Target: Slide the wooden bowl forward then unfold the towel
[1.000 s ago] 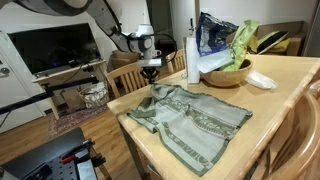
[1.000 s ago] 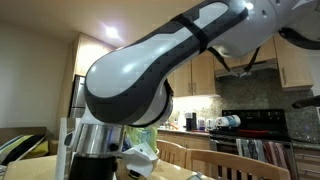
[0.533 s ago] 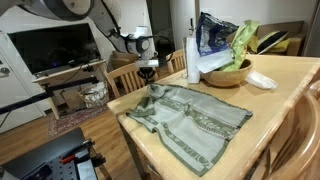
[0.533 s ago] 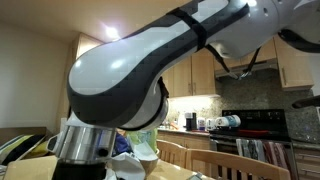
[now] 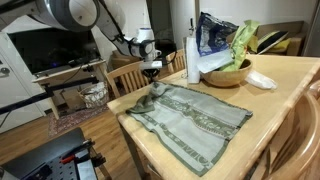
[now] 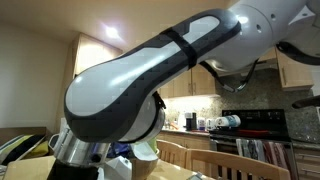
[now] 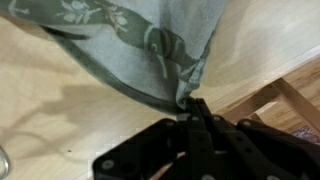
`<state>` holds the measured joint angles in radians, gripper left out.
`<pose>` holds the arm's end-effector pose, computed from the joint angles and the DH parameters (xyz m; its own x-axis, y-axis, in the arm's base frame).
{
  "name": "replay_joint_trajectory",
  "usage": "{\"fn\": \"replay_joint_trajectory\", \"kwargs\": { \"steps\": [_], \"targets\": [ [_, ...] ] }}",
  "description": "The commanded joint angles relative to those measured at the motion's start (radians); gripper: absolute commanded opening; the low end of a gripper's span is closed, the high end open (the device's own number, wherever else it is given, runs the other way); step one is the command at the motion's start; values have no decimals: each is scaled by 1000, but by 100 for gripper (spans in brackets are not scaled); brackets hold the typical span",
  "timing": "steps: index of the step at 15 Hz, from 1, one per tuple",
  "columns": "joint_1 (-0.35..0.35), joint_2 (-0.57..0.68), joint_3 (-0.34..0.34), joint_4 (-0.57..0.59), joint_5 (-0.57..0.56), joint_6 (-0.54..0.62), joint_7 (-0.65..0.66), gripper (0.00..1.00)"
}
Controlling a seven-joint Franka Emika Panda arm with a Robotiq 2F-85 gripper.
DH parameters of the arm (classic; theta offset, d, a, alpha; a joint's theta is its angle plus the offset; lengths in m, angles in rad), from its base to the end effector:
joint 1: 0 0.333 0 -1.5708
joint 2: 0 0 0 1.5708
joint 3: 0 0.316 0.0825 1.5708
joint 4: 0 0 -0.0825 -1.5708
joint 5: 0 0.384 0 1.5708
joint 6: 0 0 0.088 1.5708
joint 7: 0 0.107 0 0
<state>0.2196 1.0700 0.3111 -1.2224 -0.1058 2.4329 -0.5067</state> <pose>0.6948 0.3262 0.1499 0.5865 0.7726 0.2434 0.8060 -0.5862 -0.0814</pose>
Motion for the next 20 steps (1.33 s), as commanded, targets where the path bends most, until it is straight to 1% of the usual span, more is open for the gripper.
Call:
{"fn": "replay_joint_trajectory", "kwargs": {
  "steps": [1,5,6,7,13,15,16,19,20],
  "targets": [
    [14,48,-3,64,5,84,0,1],
    [25,81,-11,90,-5,192,14,1],
    [8,55,0,47,-1,158,0,1],
    [9,60,0,49,-1,163,0,2],
    [8,63,0,49,-1,163,0,2],
    [12,67,-1,54,-3,162,-1,1],
    [10,73,8,61,0,160,-10,1],
    [15,84,13,72,1,177,-12,1],
    [23,86,4,75,-4,183,-3,1]
  ]
}}
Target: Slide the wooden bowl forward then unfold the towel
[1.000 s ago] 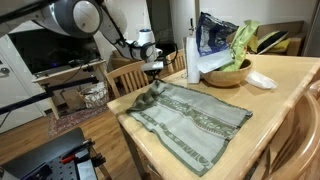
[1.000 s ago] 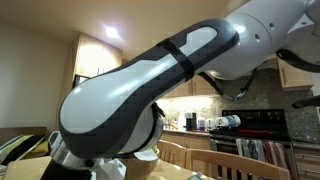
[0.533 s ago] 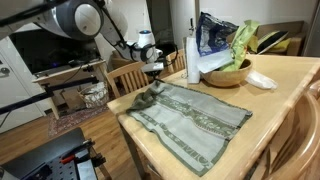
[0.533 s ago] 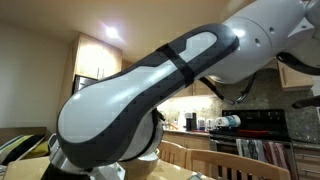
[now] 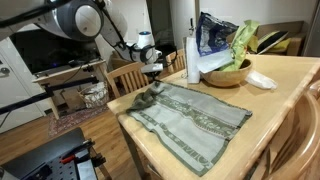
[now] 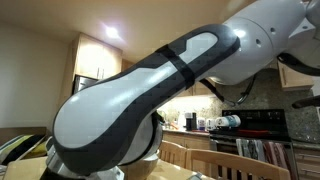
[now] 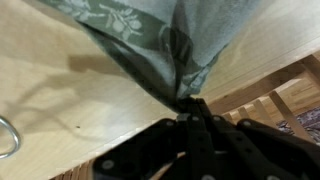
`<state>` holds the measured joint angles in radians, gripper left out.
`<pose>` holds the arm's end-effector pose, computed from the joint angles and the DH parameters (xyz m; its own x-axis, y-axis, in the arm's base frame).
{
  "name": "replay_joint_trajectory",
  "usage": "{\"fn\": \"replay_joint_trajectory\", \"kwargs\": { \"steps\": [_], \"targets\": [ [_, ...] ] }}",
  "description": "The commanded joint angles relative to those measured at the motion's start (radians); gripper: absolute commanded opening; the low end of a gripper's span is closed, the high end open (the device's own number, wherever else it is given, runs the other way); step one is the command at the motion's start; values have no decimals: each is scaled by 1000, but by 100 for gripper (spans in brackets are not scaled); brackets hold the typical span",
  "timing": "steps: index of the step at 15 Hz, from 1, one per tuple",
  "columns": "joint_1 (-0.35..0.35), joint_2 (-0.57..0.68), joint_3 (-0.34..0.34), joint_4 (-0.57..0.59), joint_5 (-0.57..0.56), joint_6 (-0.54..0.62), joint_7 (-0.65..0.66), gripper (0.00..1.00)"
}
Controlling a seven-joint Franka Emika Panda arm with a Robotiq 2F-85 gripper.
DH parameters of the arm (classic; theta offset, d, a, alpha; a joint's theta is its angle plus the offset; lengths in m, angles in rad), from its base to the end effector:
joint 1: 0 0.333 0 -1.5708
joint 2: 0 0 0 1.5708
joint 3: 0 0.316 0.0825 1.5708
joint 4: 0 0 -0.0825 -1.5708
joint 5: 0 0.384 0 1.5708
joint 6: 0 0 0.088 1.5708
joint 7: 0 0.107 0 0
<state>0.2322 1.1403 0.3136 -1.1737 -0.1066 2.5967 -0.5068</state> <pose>0.7054 0.3348 0.1363 0.5731 0.7327 0.3670 0.7940 -0.6073 -0.0276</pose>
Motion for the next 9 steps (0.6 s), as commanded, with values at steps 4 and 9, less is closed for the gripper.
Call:
{"fn": "replay_joint_trajectory", "kwargs": {
  "steps": [4,9],
  "targets": [
    [24,35,-12,53,-6,26,19,1],
    [41,40,-51,56,-11,40,47,33]
  ]
}}
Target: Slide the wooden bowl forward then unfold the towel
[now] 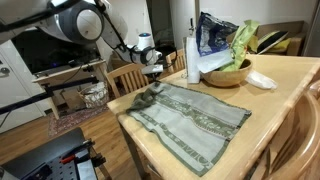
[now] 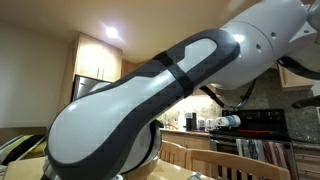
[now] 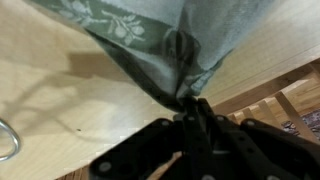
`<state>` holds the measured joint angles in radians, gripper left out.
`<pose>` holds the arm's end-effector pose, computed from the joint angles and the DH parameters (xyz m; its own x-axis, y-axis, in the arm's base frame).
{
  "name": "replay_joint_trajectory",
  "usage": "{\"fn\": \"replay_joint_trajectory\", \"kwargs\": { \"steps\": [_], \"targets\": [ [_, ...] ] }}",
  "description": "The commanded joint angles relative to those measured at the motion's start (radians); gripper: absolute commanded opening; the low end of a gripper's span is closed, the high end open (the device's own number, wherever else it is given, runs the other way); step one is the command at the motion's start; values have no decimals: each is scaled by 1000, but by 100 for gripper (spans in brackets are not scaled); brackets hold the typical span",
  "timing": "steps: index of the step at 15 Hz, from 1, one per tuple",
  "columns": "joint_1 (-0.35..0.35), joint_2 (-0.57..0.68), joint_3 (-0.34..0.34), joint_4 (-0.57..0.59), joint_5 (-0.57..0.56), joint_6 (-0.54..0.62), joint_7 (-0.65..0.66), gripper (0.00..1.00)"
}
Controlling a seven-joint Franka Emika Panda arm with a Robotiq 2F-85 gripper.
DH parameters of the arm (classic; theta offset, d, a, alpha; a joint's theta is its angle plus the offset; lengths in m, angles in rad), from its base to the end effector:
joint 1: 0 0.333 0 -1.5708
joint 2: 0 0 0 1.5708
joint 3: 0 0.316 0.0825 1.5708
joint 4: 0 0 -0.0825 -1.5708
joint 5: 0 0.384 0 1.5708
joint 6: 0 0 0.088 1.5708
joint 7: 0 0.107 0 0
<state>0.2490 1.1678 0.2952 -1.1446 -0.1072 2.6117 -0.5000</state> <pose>0.7074 0.3364 0.1272 0.5731 0.7304 0.3715 0.7897 -0.6133 -0.0124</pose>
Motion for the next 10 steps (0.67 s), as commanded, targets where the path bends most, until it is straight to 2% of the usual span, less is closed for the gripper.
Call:
{"fn": "replay_joint_trajectory", "kwargs": {
  "steps": [1,8,9,10],
  "targets": [
    [27,11,-38,26,-10,25,41,42],
    [44,-14,-52,17,-13,50,42,94],
    [48,-19,-55,19,-15,57,45,99],
    [51,-20,-60,24,-18,64,48,100]
  ]
}}
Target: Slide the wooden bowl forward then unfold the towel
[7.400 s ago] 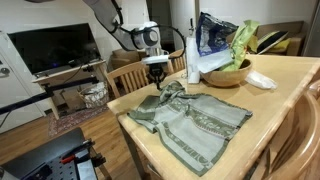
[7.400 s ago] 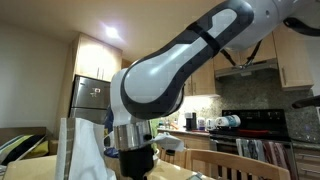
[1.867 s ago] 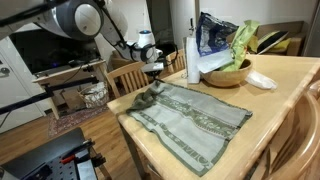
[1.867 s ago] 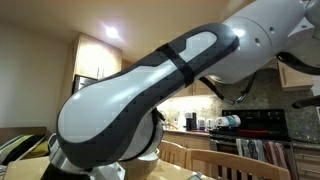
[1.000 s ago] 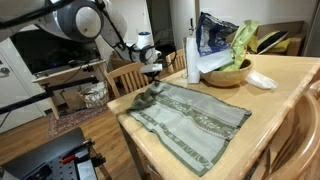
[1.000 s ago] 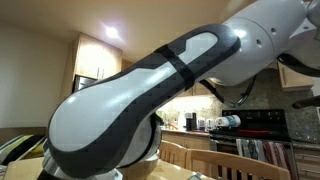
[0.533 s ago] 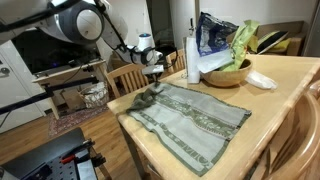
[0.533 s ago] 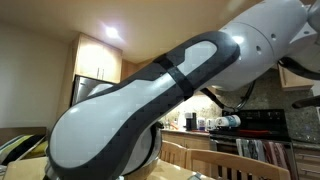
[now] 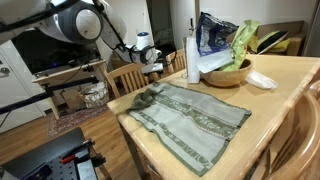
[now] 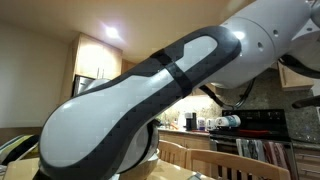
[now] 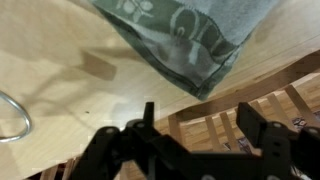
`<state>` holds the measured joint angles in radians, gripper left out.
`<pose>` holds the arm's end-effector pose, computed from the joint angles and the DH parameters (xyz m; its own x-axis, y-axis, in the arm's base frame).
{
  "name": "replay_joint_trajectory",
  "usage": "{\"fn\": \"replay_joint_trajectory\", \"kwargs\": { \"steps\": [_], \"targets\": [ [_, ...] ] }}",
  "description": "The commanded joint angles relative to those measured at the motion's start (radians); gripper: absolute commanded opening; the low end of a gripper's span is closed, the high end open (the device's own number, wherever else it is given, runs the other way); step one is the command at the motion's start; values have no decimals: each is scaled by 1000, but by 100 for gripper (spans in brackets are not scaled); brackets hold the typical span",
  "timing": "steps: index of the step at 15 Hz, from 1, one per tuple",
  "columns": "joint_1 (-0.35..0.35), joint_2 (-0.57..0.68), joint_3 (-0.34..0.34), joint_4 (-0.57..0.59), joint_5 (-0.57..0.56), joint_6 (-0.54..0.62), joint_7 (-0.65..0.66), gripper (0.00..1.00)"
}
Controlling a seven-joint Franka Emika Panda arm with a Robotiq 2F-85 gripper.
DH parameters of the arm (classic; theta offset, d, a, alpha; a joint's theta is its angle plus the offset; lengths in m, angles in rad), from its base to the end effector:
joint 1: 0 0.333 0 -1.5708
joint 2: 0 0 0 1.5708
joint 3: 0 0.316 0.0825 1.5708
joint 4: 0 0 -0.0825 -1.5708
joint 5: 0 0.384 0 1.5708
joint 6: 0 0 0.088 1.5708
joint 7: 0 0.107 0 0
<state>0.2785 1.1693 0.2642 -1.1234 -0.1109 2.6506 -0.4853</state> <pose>0.7115 0.3433 0.1360 0.5555 0.7281 0.4017 0.7854 -0.6180 0.0339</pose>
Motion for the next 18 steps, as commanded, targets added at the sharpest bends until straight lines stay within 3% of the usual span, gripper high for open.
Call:
{"fn": "replay_joint_trajectory", "kwargs": {
  "steps": [1,5,10,18],
  "targets": [
    [23,-24,-33,7,-16,30,33,100],
    [50,-52,-105,-1,-24,41,90,100],
    [89,-155,-207,-95,-23,-12,183,100],
    [76,-382,-209,-366,-16,-21,167,100]
  ]
}}
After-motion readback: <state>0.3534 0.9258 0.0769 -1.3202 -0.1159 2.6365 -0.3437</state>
